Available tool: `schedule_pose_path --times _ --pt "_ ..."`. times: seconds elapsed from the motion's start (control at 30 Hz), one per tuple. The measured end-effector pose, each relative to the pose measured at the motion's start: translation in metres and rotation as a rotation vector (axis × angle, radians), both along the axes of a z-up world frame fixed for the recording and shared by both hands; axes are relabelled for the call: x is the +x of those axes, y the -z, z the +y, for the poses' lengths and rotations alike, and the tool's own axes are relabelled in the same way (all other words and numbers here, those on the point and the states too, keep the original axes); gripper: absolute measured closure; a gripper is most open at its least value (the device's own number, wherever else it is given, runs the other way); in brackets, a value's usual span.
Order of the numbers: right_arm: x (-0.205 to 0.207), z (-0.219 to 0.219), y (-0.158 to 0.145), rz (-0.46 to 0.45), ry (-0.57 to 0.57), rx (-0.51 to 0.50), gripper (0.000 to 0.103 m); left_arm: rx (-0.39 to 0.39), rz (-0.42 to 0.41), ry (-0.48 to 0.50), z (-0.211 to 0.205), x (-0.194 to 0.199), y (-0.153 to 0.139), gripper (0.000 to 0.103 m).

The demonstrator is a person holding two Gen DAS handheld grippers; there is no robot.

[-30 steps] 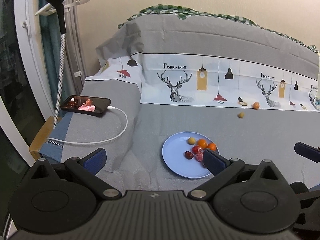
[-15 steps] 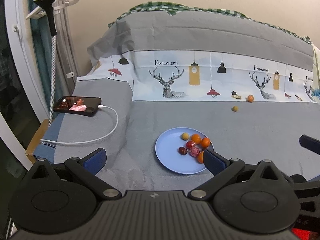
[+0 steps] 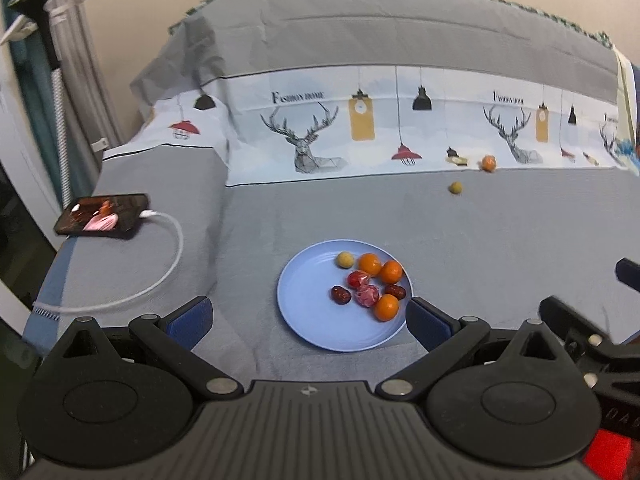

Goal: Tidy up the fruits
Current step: 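Lift both open tools away from the plate toward the remaining fruits, then grasp the yellow fruit with the left tool while the right tool grasps the wrapped orange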

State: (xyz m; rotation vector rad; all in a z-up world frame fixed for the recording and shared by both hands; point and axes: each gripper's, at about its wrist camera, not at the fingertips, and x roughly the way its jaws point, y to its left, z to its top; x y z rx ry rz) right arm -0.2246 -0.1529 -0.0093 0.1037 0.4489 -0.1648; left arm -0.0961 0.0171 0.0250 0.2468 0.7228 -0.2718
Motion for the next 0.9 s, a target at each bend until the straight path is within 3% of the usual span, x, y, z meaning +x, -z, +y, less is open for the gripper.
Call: schedule_pose_path --times 0.27,0.57,0.73,0.9 --pt "0.028 -0.049 0.014 0.012 0.103 0.032 0.003 0.016 0.055 0.033 -0.052 0.053 0.011 0.000" --pt "0.069 -0.140 0.049 0.065 0.279 0.044 0.003 0.000 0.112 0.118 -0.149 0.128 0.045 0.000" --pt "0.117 -0.204 0.075 0.083 0.344 0.033 0.003 -0.005 0.119 0.189 -0.217 0.182 0.073 0.000" --pt "0.190 -0.264 0.111 0.078 0.329 0.021 0.003 -0.002 0.134 0.226 -0.280 0.239 0.113 0.000"
